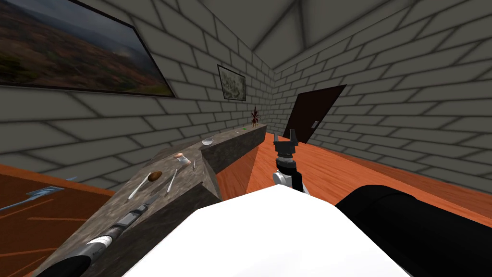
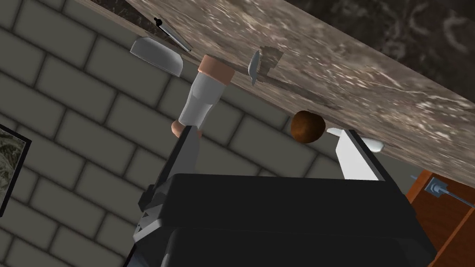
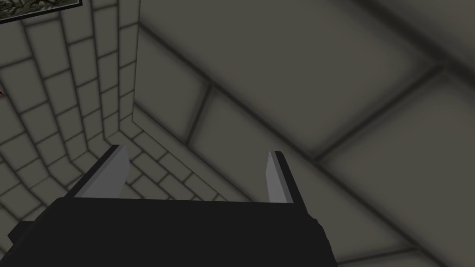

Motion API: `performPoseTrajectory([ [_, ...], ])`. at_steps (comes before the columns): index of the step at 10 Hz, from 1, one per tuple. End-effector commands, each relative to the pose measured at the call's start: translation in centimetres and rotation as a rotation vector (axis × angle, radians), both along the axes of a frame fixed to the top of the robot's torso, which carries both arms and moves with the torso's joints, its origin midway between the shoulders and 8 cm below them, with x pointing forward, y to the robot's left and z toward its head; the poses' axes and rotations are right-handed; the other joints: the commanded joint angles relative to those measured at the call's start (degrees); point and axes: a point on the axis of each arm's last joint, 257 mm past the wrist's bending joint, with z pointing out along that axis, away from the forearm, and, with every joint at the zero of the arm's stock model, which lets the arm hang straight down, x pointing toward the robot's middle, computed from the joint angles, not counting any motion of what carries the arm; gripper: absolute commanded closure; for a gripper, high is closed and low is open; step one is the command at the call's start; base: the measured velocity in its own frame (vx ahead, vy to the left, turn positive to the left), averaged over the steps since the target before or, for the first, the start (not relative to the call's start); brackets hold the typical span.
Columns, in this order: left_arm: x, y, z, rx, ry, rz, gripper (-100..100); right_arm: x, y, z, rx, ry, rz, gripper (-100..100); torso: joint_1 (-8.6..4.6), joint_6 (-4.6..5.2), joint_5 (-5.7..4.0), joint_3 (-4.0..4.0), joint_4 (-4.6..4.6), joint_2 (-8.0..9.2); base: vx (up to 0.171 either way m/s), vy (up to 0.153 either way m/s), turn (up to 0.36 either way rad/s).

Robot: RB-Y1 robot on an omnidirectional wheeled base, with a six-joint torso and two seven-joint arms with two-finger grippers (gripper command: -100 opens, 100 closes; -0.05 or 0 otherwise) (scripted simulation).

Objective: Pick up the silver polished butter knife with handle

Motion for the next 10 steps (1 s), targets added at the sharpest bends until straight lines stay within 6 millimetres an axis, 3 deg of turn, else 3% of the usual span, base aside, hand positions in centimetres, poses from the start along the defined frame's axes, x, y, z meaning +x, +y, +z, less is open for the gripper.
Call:
performPoseTrajectory([
  [1, -1.4, 2.1, -0.4, 0.027, 0.055, 0.027, -100, 0.0, 0.0, 0.0, 0.0, 0.0, 0.0, 0, 0.0, 0.0, 0.0, 0.0, 0.0, 0.0, 0.038, -0.04, -0.191],
  [5, -7.3, 8.4, -1.7, 0.115, 0.243, 0.132, -100, 0.0, 0.0, 0.0, 0.0, 0.0, 0.0, 0, 0.02, 0.04, 0.01, -0.12, -0.04, -0.2, 0.085, -0.033, -0.318],
  [9, -12.8, 12.0, -2.7, 0.173, 0.391, 0.206, -100, 0.0, 0.0, 0.0, 0.0, 0.0, 0.0, 0, 0.19, 0.02, 0.05, -0.11, -0.04, -0.18, 0.082, 0.017, -0.234],
  [10, -14.9, 12.9, -3.2, 0.189, 0.445, 0.23, -100, 0.0, 0.0, 0.0, 0.0, 0.0, 0.0, 0, 0.15, 0.01, 0.05, -0.09, -0.03, -0.16, 0.09, 0.031, -0.336],
])
